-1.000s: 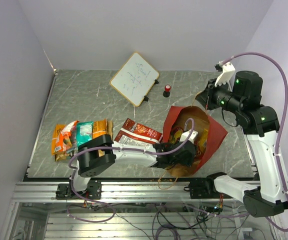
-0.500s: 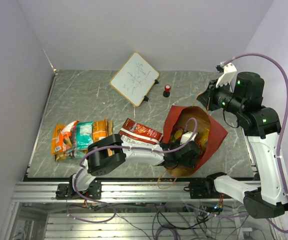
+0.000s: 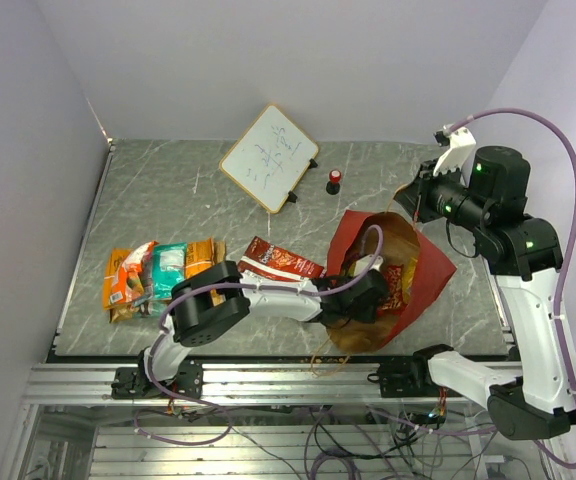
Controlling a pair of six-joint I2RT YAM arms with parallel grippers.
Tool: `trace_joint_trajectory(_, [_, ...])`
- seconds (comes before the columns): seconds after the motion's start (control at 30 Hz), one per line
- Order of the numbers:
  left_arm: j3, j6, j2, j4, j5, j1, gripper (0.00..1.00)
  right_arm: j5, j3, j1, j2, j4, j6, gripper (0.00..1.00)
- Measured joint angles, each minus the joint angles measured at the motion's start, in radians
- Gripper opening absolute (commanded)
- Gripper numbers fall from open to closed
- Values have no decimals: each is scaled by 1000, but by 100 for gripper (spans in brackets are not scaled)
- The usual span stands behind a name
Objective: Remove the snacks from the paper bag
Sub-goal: Take out the snack from the paper bag.
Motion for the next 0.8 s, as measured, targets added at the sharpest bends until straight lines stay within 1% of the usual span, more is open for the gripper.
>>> trace_joint_trajectory(0.1, [13,42,-8,2,17,11,9,2,-7,0,-3,8,0,0])
trace_joint_trajectory(0.13, [13,57,-17,2,26,14,7,5,-10,0,-5,10,0,0])
trace_joint_trajectory(0.27, [13,121,-76,-2,54,18,7,23,-27,0,-19,23,1,0])
trace_joint_trajectory(0.43, [22,216,-190,-37,81,22,7,69,-41,0,-36,38,5,0])
trace_joint_trajectory(0.7, [102,397,-320,-152,174,22,7,153,-63,0,-35,80,19,0])
trace_joint_trajectory(0.8, [111,459,-372,-207,211,22,7,175,-64,0,-32,95,24,0])
